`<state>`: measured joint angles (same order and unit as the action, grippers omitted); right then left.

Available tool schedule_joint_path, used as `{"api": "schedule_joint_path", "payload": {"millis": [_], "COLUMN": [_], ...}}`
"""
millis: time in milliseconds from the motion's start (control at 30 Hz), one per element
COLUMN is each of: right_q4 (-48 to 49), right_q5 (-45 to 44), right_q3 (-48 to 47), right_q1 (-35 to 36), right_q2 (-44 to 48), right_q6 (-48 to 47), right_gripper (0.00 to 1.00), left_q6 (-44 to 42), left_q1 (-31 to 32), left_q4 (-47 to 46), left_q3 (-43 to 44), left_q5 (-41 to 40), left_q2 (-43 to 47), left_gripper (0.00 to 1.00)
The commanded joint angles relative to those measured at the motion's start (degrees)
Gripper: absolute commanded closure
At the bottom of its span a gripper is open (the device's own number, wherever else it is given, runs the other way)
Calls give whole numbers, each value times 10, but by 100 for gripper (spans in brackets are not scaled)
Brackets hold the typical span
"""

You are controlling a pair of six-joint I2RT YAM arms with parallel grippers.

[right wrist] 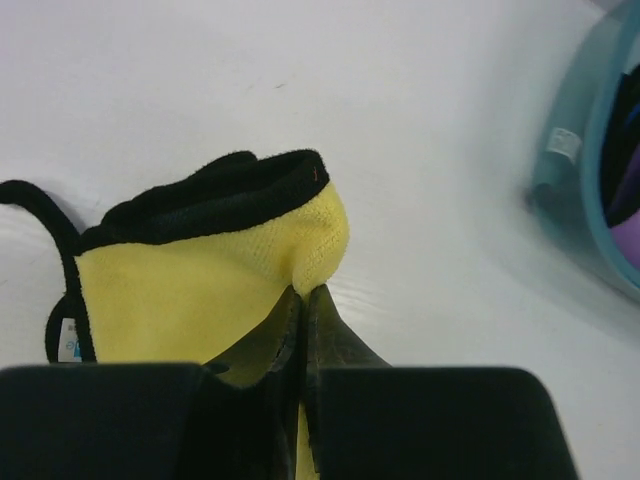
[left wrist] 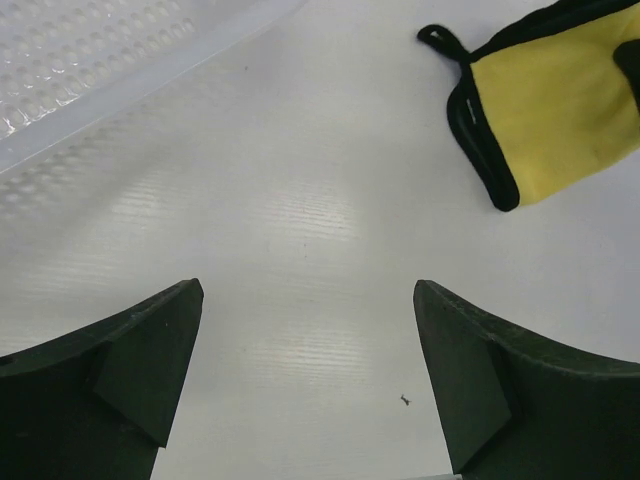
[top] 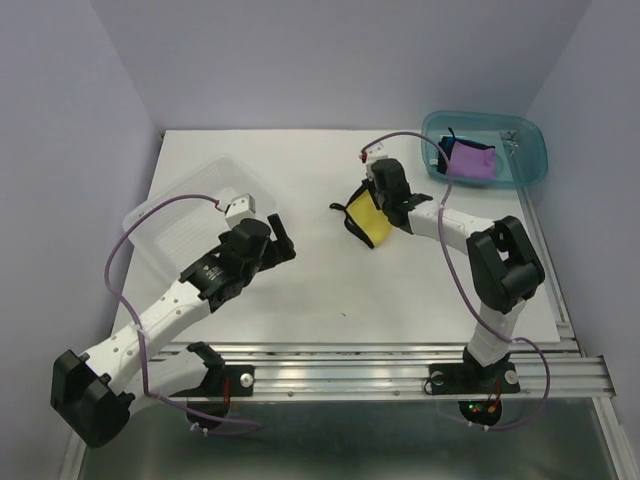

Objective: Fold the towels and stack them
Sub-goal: Neatly place the folded towel into the bin

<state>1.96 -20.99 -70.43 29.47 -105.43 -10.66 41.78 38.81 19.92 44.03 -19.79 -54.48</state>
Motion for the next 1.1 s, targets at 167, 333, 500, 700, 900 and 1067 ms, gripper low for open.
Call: {"api": "schedule_joint_path", "payload": {"millis": [167, 333, 500, 700, 900, 1067], "right_q4": [110, 102, 110, 86, 74, 74], "right_q5": [-112, -119, -116, -104, -82, -84], "right_q3": [-66, -134, -181, -268, -284, -280], "right_q1": [-83, -131, -171, -212, -245, -264], "right_q2": [27, -1, -42, -92, -116, -113], "right_q6": [68, 63, 67, 85, 131, 148], "right_gripper": [99, 99, 99, 99, 99, 99], "left_q6": [-41, -58, -72, -78, -87, -89], "left_q1": [-28, -43, -58, -67, -75, -78], "left_q4": [-71, -82, -84, -85, -86, -88], "left_q3": [16, 32, 47, 65, 79, 86], "left_q5": [9, 12, 22, 30, 35, 40], "left_q2": [-52, -79, -112, -145, -170, -185], "left_gripper": [1, 1, 1, 1, 1, 1]}}
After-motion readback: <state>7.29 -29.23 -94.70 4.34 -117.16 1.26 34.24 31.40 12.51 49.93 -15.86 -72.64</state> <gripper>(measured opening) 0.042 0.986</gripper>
